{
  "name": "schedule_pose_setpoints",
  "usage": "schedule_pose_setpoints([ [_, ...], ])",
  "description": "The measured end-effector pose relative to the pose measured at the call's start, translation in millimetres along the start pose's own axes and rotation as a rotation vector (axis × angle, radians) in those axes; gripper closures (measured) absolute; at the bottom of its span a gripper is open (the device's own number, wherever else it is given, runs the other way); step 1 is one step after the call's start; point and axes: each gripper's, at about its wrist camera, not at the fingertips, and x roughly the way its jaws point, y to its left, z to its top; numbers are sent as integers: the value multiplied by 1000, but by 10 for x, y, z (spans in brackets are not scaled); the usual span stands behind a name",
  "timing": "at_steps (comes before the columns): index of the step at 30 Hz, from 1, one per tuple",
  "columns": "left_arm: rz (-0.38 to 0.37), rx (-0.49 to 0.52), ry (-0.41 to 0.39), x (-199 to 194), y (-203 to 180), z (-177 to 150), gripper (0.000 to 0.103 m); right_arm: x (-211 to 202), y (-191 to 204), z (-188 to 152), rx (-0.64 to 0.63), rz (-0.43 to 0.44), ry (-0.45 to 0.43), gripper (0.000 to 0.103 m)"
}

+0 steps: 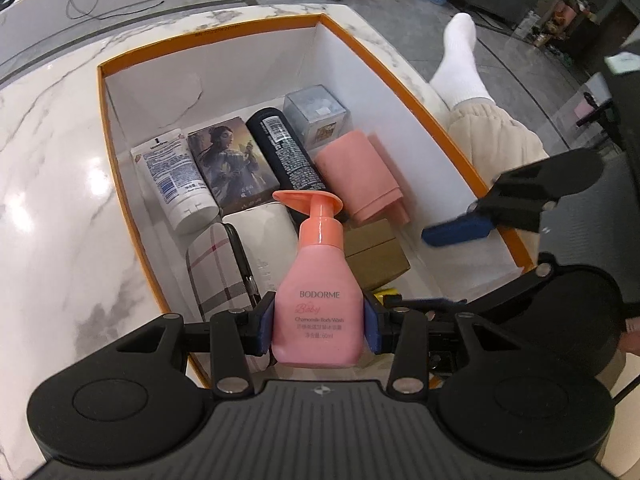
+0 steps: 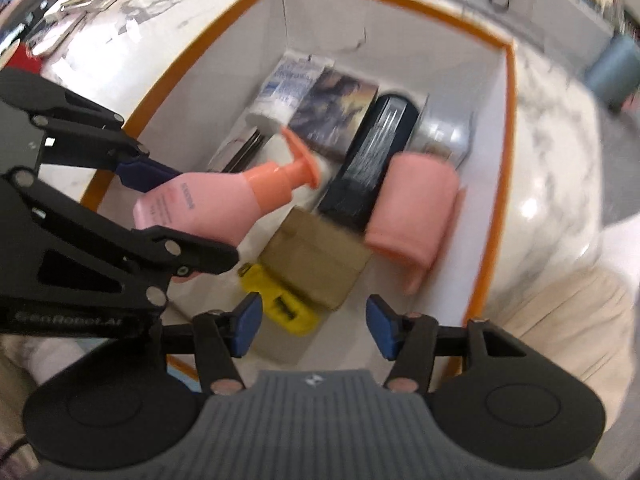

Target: Organize rigid objects

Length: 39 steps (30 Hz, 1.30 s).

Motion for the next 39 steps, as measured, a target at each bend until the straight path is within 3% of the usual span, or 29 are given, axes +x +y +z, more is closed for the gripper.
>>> schedule_pose_setpoints([
  [7,50,-51,38,56,-27,83,54,16,-55,18,8,7,-24,45],
  [9,44,-74,40,56,-12,99,54,17,-57,16,12,17,-31,45],
  [11,29,-95,45,56,10,116,47,23,-40,12,15,21,-36,45],
  [16,9,-123,2,-93,87,96,47,-8,12,-5,23,23,-55,45],
  [19,0,-123,-69,-320,124,32,45,-90,38,-22,49,29,-93,43],
  [25,128,-79,-250,-792,149,-245,45,-339,230,-21,66,-1,-201,39],
  [27,161,-94,-308,-941,191,-349,45,-448,316,-23,71,-24,-251,33],
  [33,278,-163,-483,-1295,229,-828,45,-738,605,-145,124,-83,-411,29],
  [39,366,-204,-596,-1426,168,-1294,34,-915,924,-475,247,-116,-557,25],
])
